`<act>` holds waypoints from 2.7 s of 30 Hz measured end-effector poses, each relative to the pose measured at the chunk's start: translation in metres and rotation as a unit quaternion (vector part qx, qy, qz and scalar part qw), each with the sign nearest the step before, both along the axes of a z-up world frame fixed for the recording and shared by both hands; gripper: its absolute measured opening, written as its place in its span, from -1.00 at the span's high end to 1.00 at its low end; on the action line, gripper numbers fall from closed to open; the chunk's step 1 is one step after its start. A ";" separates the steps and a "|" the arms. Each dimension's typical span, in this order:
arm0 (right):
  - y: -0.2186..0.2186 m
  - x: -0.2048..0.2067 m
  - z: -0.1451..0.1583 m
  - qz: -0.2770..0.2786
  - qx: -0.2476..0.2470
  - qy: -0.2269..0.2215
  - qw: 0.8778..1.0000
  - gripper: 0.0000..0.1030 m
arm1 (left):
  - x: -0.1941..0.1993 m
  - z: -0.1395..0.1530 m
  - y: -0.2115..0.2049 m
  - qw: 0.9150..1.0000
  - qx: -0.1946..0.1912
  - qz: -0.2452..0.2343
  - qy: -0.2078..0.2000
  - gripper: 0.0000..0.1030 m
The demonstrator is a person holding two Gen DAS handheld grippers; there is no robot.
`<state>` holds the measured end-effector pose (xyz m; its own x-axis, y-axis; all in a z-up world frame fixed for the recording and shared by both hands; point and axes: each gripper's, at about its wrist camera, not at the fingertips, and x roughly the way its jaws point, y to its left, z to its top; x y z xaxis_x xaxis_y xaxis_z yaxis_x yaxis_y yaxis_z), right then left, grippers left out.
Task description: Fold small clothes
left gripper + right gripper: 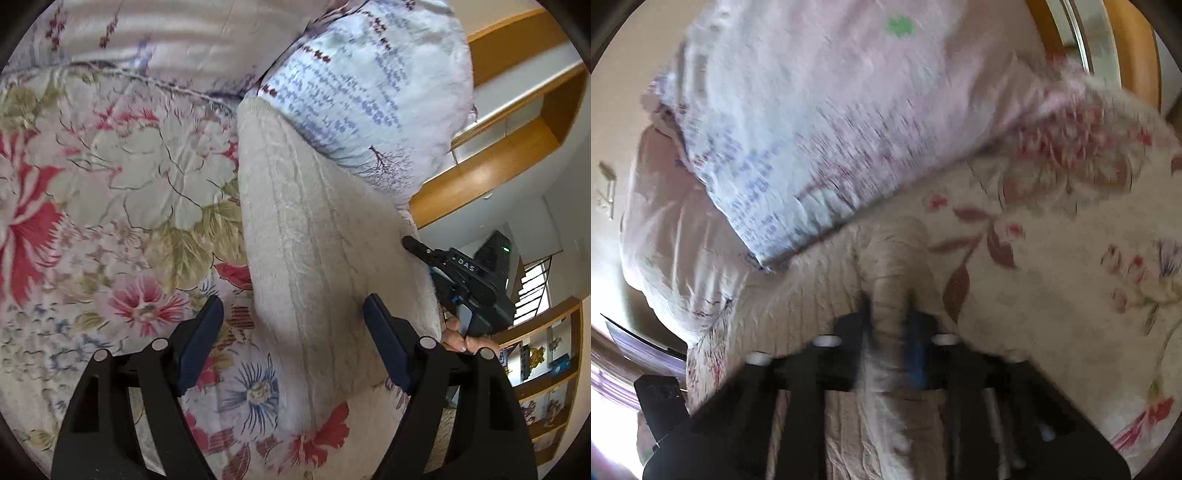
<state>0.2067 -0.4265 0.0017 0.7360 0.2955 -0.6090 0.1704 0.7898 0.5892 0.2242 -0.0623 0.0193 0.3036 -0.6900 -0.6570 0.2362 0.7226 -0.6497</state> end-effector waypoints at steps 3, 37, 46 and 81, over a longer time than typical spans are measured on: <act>-0.004 -0.009 0.010 -0.012 -0.012 -0.028 0.999 0.82 | 0.003 0.004 -0.003 1.000 -0.002 -0.006 -0.003 -0.52; -0.030 -0.005 -0.036 0.065 0.120 0.038 0.990 -0.41 | 0.042 -0.010 -0.029 0.999 -0.047 0.005 0.009 -0.56; -0.005 0.003 -0.046 0.126 0.138 0.039 0.982 0.25 | 0.048 -0.014 -0.047 0.999 -0.040 0.008 -0.003 -0.26; 0.117 -0.002 -0.004 0.149 0.068 -0.022 0.986 0.19 | -0.007 0.030 0.113 0.984 0.050 0.109 -0.132 -0.09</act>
